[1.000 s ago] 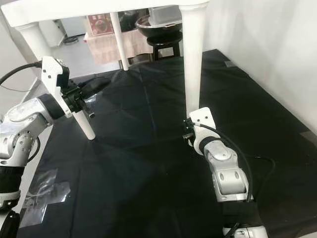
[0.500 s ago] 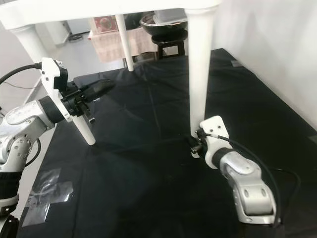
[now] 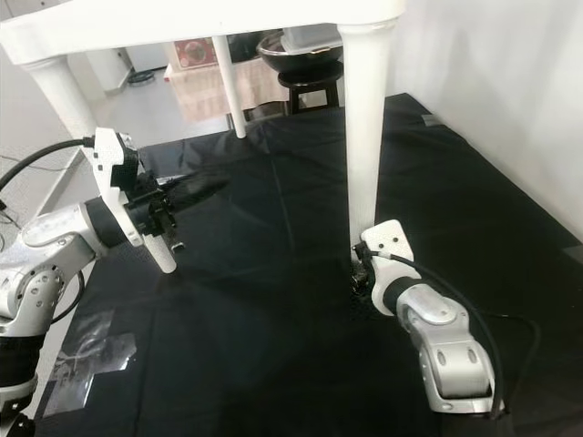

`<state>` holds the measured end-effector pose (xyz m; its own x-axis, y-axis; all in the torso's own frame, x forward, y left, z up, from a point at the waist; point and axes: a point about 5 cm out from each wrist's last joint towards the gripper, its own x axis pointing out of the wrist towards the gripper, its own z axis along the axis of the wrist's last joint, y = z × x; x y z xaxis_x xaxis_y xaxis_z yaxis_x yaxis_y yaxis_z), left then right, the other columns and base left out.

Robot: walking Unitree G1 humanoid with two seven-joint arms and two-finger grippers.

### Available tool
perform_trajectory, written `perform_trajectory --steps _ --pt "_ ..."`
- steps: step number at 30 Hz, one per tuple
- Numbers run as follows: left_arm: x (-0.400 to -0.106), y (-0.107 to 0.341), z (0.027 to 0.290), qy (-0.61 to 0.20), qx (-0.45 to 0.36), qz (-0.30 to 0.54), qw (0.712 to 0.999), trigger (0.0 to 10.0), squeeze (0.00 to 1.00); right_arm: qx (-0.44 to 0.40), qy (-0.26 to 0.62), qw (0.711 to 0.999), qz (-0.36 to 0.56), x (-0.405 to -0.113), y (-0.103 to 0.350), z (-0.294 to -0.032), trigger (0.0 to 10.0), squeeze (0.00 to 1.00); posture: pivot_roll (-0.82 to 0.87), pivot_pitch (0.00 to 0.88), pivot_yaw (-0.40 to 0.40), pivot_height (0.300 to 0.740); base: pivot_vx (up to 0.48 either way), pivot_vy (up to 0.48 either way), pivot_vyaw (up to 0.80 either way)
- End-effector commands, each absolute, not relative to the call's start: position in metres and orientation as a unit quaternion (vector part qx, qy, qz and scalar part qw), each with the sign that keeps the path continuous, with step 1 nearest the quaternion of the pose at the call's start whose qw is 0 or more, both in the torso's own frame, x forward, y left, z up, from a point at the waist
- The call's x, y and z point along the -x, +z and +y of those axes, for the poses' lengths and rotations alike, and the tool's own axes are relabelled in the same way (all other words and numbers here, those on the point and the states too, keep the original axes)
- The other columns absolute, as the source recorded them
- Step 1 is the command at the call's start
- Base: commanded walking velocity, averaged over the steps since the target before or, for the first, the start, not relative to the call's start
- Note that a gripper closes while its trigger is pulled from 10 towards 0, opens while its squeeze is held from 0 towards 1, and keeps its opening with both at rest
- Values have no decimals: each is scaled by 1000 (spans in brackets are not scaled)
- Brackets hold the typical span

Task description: Building children table

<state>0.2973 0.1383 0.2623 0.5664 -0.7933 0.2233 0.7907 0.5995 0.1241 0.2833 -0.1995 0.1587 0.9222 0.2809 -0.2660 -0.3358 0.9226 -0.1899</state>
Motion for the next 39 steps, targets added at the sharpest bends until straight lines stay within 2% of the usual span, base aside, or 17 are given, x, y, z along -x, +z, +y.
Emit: perform_trajectory --steps 1,3,6,10,12,15,18,19,20,21,29,31,36,39 --pt "-293 256 138 -448 -1 -117 886 10000 0 101 187 971 107 -282 159 -191 10000 1000 -148 26 133 740 0 0 0" --pt "-286 248 138 -454 6 -104 885 10000 0 93 222 966 94 -276 163 -191 10000 1000 -150 31 133 740 0 0 0" --pt "-284 246 138 -454 7 -102 885 10000 0 94 229 964 95 -274 163 -193 10000 1000 -150 31 133 740 0 0 0" --pt "-283 238 139 -433 24 -98 896 10000 0 96 264 954 106 -264 163 -200 10000 1000 -150 33 135 740 0 0 0" --pt "-279 219 138 -402 38 -77 911 10000 0 112 312 933 142 -247 158 -209 10000 1000 -157 38 135 740 0 0 0" --pt "-277 210 138 -388 40 -63 919 10000 0 123 337 920 157 -238 156 -211 10000 1000 -159 40 136 740 0 0 0" --pt "-271 187 140 -338 46 -28 940 10000 0 137 398 886 193 -217 152 -215 10000 969 -158 43 137 740 0 0 0" --pt "-271 187 140 -338 46 -28 940 10000 0 137 398 886 193 -217 152 -215 10000 969 -158 43 137 740 0 0 0" --pt "-270 181 142 -322 51 -20 945 10000 0 139 419 872 213 -211 150 -216 10000 59 -155 42 135 740 0 0 0" --pt "-268 177 144 -304 57 -14 951 10000 0 137 436 860 229 -207 148 -215 10000 0 -151 42 130 740 0 0 0" --pt "-263 169 155 -244 64 -8 968 10000 0 154 477 826 257 -201 148 -216 10000 0 -143 38 116 740 0 0 0" --pt "-261 167 159 -219 58 -10 974 10000 0 148 497 822 237 -202 154 -211 10000 0 -145 37 113 740 0 0 0" --pt "-260 162 163 -190 49 -1 981 10000 0 136 501 835 183 -215 162 -198 10000 0 -142 32 107 740 0 0 0" --pt "-256 156 159 -178 44 8 983 10000 0 120 491 852 140 -232 164 -187 10000 0 -133 27 97 740 -91 0 0"
